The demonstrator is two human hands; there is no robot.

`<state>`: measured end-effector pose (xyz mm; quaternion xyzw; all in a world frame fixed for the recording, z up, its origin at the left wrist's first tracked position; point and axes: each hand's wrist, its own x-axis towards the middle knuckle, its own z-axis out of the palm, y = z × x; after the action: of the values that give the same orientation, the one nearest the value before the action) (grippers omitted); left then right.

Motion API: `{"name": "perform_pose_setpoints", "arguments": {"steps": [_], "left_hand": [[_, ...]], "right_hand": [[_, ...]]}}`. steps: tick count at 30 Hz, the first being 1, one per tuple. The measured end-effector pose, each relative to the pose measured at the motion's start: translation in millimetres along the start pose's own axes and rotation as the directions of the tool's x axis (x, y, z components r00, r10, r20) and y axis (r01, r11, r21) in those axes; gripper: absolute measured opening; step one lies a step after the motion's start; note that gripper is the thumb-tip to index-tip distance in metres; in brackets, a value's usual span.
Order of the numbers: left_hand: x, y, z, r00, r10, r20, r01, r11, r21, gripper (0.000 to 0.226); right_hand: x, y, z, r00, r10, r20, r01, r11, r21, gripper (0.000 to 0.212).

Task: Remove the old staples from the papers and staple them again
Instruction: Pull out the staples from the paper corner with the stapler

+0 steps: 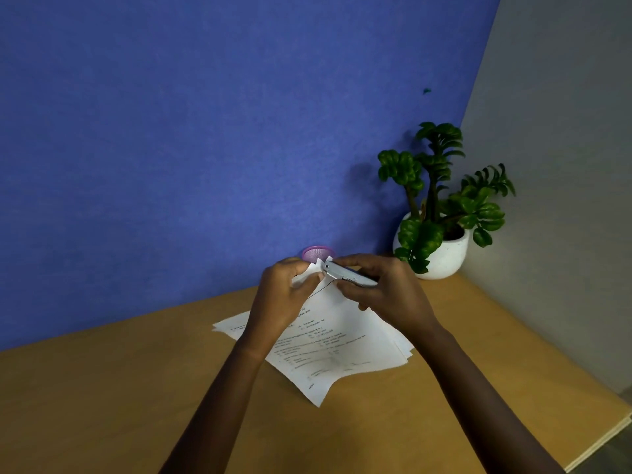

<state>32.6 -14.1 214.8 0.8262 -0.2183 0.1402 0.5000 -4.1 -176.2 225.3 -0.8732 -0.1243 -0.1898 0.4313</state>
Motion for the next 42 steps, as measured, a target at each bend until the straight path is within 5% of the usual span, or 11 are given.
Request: {"name": "perform_pose_setpoints", "arguments": {"steps": [20,24,30,37,42], "left_hand": [[4,-5,-2,0.995,0.093,-0.021,-0.089,0.983,0.158,0.019],[-1,-17,-4,0.998,0.066,0.01,-0.067,0.982,0.177,0.017],[-13,-35,-3,0.953,-0.258,-0.157,0.25,0.966,-0.072,0.01],[-8,-21,11,0.884,-0.446,-0.141,0.35,0.831,-0.433,0.029],[-7,-15,21,0.79,-0.603,-0.116,0.428,0.676,-0.6,0.016]], "right_hand": [[3,5,1,0.998,0.021,0.056,-0.029,0.988,0.15,0.03],[9,11,-17,0.99,0.112,-0.082,-0.097,0.98,0.174,0.032],[15,13,-45,0.983,0.154,-0.097,-0.134,0.973,0.19,0.024],[-2,12,10,0.955,0.295,0.032,-0.294,0.923,0.247,0.029],[-8,7,35,0.892,0.426,0.148,-0.451,0.831,0.325,0.043]]}}
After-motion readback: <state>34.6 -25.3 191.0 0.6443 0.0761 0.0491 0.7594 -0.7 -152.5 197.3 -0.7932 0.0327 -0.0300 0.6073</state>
